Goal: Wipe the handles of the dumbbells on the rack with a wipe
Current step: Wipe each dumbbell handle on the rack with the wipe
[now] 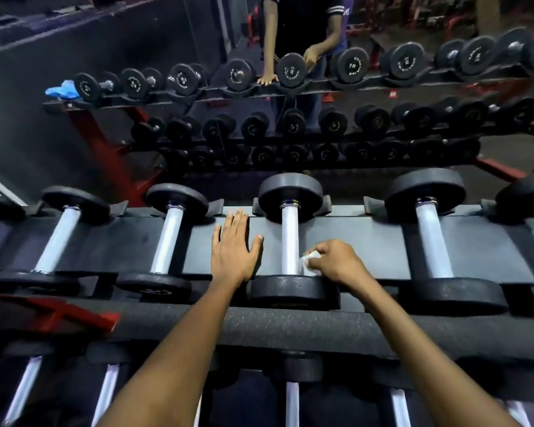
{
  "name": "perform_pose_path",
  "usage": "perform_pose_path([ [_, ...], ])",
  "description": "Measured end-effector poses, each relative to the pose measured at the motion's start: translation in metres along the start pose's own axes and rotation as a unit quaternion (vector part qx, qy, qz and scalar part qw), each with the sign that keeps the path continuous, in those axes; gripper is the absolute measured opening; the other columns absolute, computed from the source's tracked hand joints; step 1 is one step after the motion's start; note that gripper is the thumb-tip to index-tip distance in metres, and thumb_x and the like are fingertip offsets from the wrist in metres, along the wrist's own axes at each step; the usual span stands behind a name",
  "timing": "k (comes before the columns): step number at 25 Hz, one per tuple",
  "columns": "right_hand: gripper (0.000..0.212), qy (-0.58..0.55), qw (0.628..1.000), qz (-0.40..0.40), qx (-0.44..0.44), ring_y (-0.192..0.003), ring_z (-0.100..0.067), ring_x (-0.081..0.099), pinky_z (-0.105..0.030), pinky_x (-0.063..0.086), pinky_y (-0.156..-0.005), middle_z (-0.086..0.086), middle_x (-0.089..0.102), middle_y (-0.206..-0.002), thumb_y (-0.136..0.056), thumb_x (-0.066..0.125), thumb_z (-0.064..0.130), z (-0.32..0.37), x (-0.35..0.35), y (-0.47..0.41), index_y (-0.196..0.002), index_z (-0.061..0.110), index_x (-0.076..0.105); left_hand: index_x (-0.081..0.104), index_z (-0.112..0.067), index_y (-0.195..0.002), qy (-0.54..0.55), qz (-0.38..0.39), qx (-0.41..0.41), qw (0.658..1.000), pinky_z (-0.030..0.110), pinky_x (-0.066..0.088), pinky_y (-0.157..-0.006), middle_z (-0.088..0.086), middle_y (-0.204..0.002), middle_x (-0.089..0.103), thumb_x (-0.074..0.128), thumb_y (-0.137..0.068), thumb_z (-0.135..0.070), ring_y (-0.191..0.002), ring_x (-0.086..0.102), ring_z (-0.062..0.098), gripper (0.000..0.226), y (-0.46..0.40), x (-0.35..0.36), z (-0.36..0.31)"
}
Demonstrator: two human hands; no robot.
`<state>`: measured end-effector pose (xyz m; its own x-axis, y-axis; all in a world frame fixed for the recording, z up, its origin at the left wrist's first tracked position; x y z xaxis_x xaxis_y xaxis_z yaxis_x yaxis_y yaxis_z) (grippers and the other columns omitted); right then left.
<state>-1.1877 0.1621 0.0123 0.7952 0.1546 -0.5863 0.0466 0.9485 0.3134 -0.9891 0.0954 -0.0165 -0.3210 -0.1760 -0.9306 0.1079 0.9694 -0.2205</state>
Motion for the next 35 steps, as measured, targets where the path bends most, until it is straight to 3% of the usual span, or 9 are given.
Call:
perform_pose_path([
  [4,0.016,-0.174,0.966,0.189,0.000,-0.078,-0.008,0.057,-0.022,0.040,-0.075,-0.004,0.070,-0.089,-0.086,0.057,0.002,-0.006,0.009,0.007,-0.091,0.008,0.071,0.024,-0.020,-0.152,0.014,-0.006,0.000,1.000,0.036,-0.002,-0.122,-0.005,-0.161,0.019,0.029,-0.096,-0.049,-0.149,0.004,0.009,0.064,0.001,0.001,0.001],
  [6,0.018,-0.164,0.969,0.187,0.012,-0.087,-0.014,0.057,-0.028,0.038,-0.081,-0.009,0.071,-0.102,-0.088,0.058,0.007,-0.015,0.005,0.004,-0.099,0.007,0.071,0.025,-0.020,-0.152,0.020,-0.009,-0.001,1.000,0.035,-0.003,-0.122,-0.005,-0.161,0.018,0.027,-0.093,-0.051,-0.149,0.003,0.008,0.067,0.000,0.000,0.001],
  [10,0.023,-0.202,0.958,0.200,0.033,-0.083,-0.017,0.056,-0.027,0.043,-0.079,-0.009,0.067,-0.091,-0.086,0.053,0.002,-0.009,0.018,0.003,-0.102,-0.008,0.065,0.025,-0.020,-0.152,0.027,-0.016,-0.002,1.000,0.034,-0.007,-0.121,-0.004,-0.161,0.018,0.033,-0.097,-0.049,-0.149,0.002,0.009,0.063,0.001,0.001,0.002],
  [15,0.019,-0.083,0.983,0.155,0.049,-0.060,-0.017,0.036,-0.029,0.020,-0.053,-0.008,0.051,-0.069,-0.085,0.050,0.005,0.000,0.005,0.009,-0.088,0.003,0.068,0.025,-0.020,-0.152,0.040,-0.011,-0.006,0.999,0.033,-0.008,-0.120,-0.005,-0.161,0.018,0.035,-0.096,-0.048,-0.149,0.002,0.009,0.063,-0.001,0.002,0.001],
  [18,0.024,-0.111,0.978,0.163,0.074,-0.064,-0.017,0.045,-0.027,0.031,-0.054,-0.010,0.055,-0.074,-0.078,0.052,0.007,0.009,0.013,0.016,-0.094,-0.007,0.064,0.026,-0.020,-0.153,0.049,-0.010,-0.012,0.999,0.034,-0.007,-0.121,-0.004,-0.161,0.018,0.038,-0.097,-0.047,-0.149,0.002,0.009,0.063,0.002,0.000,0.003],
  [21,0.021,0.028,0.991,0.112,0.069,-0.050,-0.010,0.033,-0.025,0.021,-0.048,-0.001,0.044,-0.057,-0.082,0.049,0.006,0.017,-0.001,0.015,-0.091,-0.004,0.065,0.026,-0.020,-0.153,0.053,-0.018,-0.010,0.998,0.034,-0.006,-0.120,-0.004,-0.161,0.018,0.039,-0.097,-0.047,-0.149,0.003,0.010,0.064,-0.001,-0.002,0.001],
  [26,0.024,-0.004,0.991,0.106,0.086,-0.073,-0.024,0.047,-0.029,0.033,-0.062,-0.017,0.061,-0.081,-0.071,0.071,0.021,0.026,0.002,0.026,-0.084,0.001,0.068,0.028,-0.020,-0.152,0.070,-0.023,-0.011,0.997,0.033,-0.006,-0.120,-0.004,-0.161,0.020,0.041,-0.096,-0.047,-0.149,0.005,0.010,0.063,0.000,-0.002,0.002],
  [30,0.016,0.157,0.983,0.033,-0.089,-0.080,-0.017,0.061,-0.028,0.045,-0.067,-0.004,0.068,-0.084,-0.082,0.064,0.021,0.085,-0.001,0.036,-0.095,0.016,0.072,0.026,-0.020,-0.152,0.066,-0.023,-0.013,0.997,0.033,-0.007,-0.120,-0.004,-0.161,0.018,0.042,-0.095,-0.047,-0.149,0.003,0.010,0.065,-0.001,-0.001,0.003],
  [35,0.030,0.362,0.888,0.173,-0.224,-0.097,-0.018,0.060,-0.019,0.040,-0.077,0.003,0.065,-0.088,-0.089,0.054,0.009,0.110,0.027,0.016,-0.111,0.021,0.069,0.027,-0.021,-0.152,0.073,-0.023,-0.010,0.997,0.032,-0.008,-0.120,-0.005,-0.161,0.019,0.033,-0.091,-0.052,-0.149,0.003,0.009,0.069,0.001,-0.002,0.003],
])
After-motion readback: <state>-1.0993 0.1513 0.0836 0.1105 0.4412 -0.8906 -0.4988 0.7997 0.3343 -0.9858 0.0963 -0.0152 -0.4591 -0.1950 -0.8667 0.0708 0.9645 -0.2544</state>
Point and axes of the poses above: each hand's wrist, its own y-axis away from the middle knuckle, its own x-axis out of the palm, z = x × y, the point moved 5 cm from there along -y, towards the middle knuckle
